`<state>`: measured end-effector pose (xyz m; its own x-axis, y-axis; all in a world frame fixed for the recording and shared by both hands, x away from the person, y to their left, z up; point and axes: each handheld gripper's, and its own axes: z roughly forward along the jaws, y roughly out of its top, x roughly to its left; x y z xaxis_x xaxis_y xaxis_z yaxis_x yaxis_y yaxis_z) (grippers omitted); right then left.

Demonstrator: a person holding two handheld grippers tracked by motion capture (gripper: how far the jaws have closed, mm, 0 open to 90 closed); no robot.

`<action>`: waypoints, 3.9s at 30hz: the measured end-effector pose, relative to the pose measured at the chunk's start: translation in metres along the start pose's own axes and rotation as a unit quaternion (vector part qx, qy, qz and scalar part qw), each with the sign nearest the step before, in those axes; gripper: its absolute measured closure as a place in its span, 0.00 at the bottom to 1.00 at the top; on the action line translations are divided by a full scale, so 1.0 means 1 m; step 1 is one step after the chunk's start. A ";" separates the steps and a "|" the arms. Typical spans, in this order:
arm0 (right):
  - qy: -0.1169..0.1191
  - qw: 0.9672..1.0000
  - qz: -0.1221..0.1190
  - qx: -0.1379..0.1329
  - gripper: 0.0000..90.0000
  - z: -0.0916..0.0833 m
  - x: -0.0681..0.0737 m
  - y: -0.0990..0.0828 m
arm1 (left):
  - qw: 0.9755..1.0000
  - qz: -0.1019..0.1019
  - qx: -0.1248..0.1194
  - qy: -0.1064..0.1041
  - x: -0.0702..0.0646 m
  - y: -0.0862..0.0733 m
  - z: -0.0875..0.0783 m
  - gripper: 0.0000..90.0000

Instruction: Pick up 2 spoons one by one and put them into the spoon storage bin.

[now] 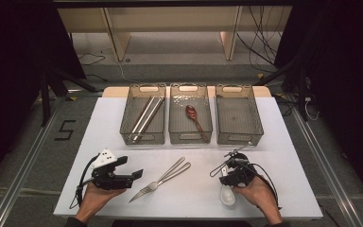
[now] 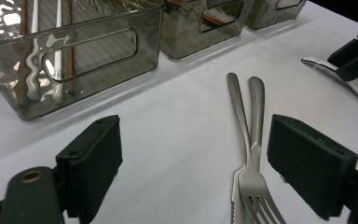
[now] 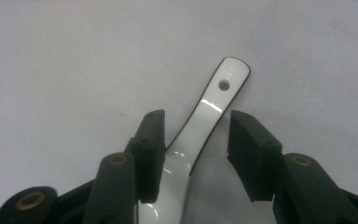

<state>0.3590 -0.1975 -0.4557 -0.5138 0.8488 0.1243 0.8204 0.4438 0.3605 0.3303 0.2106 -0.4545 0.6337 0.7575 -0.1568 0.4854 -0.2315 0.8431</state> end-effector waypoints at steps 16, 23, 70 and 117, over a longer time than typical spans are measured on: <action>0.012 1.000 -0.017 0.013 0.77 0.006 0.008 0.002 | 1.000 0.003 0.001 0.000 0.000 0.000 0.000 0.19; 0.025 0.999 -0.020 0.014 0.87 0.008 0.011 0.003 | 1.000 0.002 0.001 0.000 -0.001 0.000 0.000 0.19; 0.000 0.989 -0.055 -0.140 0.95 -0.037 0.003 0.148 | 1.000 0.001 -0.001 -0.003 0.000 0.000 0.001 0.19; -0.055 0.987 -0.026 -0.151 0.95 0.002 -0.006 0.213 | 1.000 0.001 -0.003 -0.006 0.000 0.000 0.001 0.19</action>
<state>0.5372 -0.1076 -0.3819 -0.5098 0.8603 0.0035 0.6730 0.3963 0.6245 0.3309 0.2103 -0.4551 0.6413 0.7501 -0.1618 0.4806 -0.2283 0.8467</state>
